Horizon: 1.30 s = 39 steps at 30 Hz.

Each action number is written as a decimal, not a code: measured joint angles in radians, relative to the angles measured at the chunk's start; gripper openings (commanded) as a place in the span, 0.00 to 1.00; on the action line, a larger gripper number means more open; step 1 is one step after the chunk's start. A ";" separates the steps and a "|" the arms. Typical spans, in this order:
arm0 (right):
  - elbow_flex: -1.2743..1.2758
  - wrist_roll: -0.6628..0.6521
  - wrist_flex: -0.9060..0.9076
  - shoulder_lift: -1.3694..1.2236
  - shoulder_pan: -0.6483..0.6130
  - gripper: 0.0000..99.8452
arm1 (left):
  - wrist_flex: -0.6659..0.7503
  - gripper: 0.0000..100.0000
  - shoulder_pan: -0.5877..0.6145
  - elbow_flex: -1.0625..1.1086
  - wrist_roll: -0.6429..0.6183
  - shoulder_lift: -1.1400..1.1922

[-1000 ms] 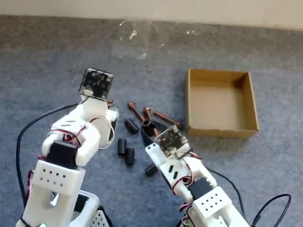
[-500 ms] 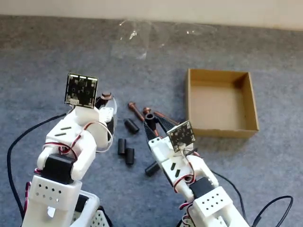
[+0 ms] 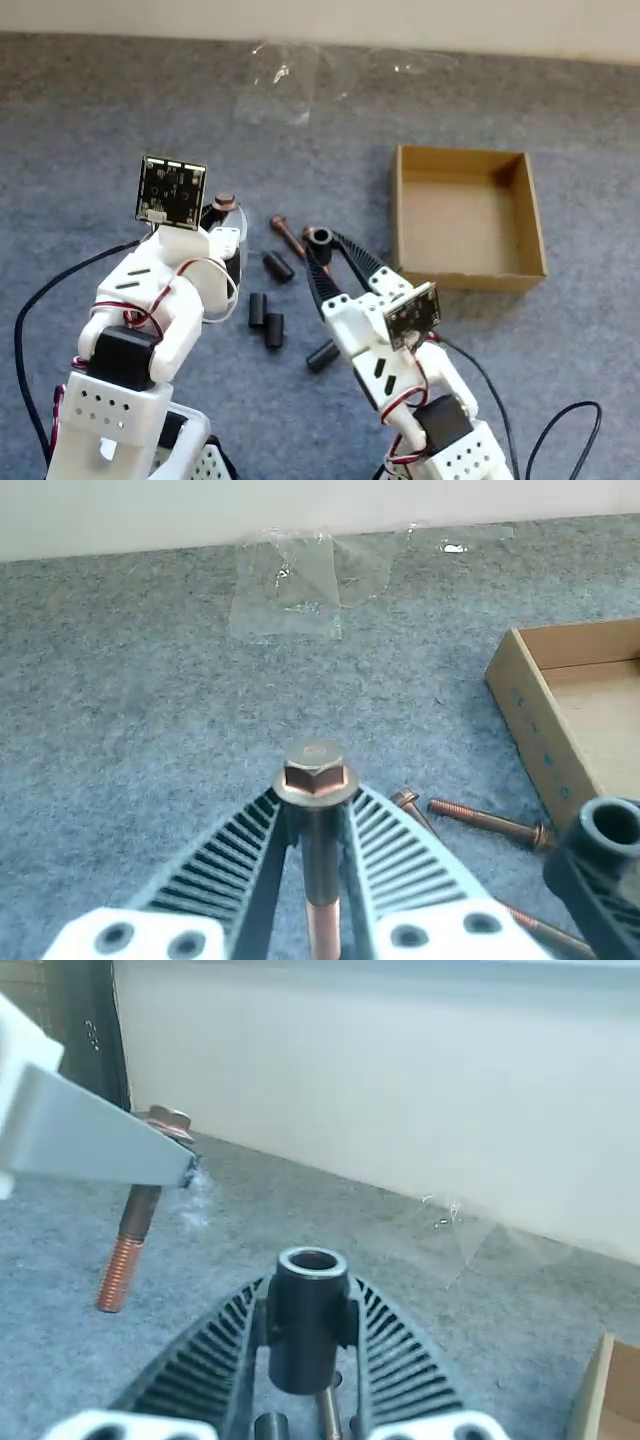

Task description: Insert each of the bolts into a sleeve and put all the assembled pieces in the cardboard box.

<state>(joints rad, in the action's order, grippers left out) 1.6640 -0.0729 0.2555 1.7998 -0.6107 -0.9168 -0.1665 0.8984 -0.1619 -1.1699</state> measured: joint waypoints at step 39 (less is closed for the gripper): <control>0.005 0.000 0.006 0.002 -0.057 0.00 | 0.374 0.01 -0.199 0.000 0.000 0.000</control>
<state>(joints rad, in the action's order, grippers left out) 1.6686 -0.0729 0.2616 1.8013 -0.6674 -0.5424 -0.3659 0.8984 -0.1619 -1.1699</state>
